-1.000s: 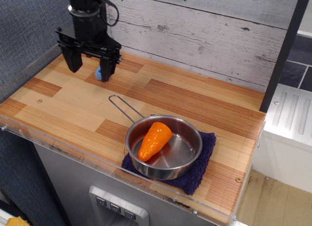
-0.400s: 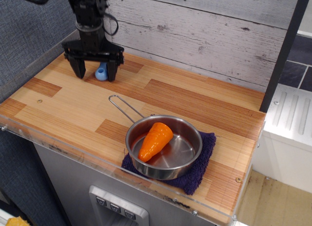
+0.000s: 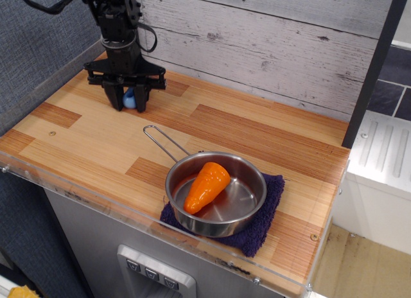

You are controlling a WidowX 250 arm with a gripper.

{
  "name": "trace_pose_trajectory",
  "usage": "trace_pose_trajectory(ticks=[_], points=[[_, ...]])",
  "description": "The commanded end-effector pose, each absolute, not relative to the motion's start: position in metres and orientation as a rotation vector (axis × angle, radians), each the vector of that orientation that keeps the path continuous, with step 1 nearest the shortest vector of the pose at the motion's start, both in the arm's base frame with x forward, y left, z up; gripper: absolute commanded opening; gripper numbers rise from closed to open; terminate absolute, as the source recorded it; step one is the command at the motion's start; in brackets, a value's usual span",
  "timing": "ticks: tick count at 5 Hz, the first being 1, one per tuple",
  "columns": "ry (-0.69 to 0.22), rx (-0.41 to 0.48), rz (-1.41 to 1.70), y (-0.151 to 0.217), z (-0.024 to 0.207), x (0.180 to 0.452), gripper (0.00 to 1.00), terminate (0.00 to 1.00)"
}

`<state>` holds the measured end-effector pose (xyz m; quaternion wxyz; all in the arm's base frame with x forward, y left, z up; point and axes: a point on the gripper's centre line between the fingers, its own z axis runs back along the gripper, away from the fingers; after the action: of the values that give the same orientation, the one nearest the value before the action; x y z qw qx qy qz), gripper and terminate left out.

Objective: Move blue spoon to lower left corner of table.

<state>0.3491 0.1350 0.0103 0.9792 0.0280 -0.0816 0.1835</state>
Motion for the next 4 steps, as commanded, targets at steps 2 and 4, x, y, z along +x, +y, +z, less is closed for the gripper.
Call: trace_pose_trajectory(ticks=[2, 4], points=[[-0.299, 0.075, 0.271, 0.14, 0.085, 0.309, 0.0, 0.0], [-0.174, 0.114, 0.215, 0.167, 0.065, 0.26, 0.0, 0.0]])
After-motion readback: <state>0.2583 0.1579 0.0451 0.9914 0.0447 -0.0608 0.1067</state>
